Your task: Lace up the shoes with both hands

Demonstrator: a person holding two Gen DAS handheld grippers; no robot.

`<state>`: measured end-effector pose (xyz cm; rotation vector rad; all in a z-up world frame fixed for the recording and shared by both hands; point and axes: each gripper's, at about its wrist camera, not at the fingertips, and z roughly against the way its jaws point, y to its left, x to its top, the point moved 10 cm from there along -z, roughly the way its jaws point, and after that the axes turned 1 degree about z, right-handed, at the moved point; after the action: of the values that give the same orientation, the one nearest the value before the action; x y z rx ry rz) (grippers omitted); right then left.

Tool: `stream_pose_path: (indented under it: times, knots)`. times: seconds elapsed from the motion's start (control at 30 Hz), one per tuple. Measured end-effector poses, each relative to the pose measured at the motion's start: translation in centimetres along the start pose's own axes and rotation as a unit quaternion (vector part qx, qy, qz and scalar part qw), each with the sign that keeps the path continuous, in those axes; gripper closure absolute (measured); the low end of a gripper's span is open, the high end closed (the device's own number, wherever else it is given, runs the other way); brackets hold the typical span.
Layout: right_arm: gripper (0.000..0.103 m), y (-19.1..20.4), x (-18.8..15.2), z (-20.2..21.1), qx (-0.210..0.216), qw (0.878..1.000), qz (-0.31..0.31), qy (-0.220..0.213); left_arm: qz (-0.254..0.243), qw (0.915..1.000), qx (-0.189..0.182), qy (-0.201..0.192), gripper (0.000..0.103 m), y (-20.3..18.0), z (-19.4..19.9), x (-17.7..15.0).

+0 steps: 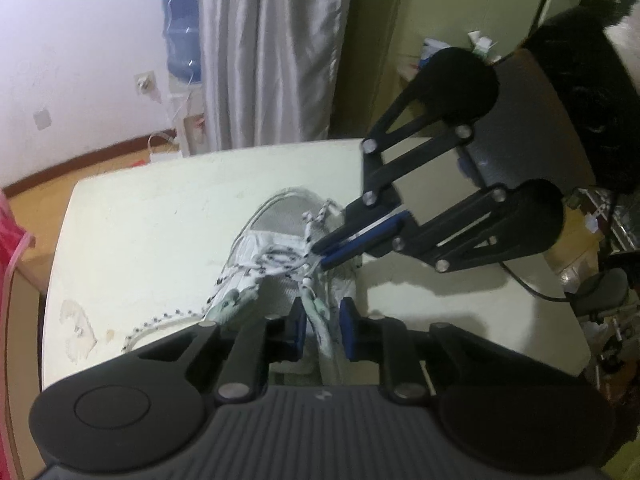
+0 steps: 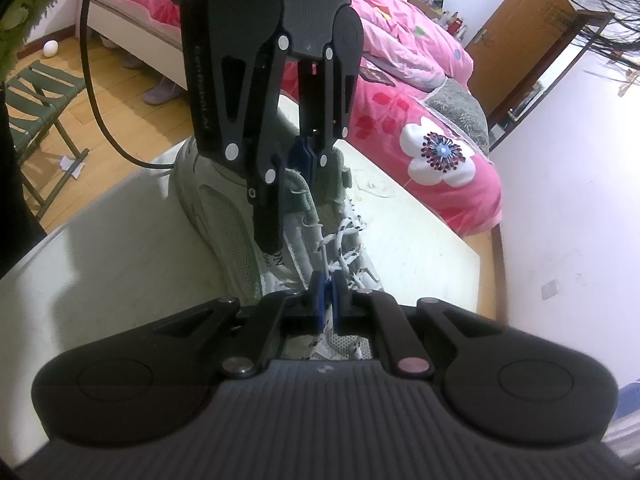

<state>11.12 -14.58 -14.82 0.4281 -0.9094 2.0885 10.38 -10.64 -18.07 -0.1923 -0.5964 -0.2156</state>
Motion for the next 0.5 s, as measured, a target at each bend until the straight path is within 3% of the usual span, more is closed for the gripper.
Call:
stream_pose_path:
  times: [0.5]
  knots:
    - [0.101, 0.39, 0.13, -0.27, 0.002, 1.000, 0.018, -0.002, -0.039, 0.9989, -0.001, -0.026, 0.085, -0.95, -0.24, -0.18]
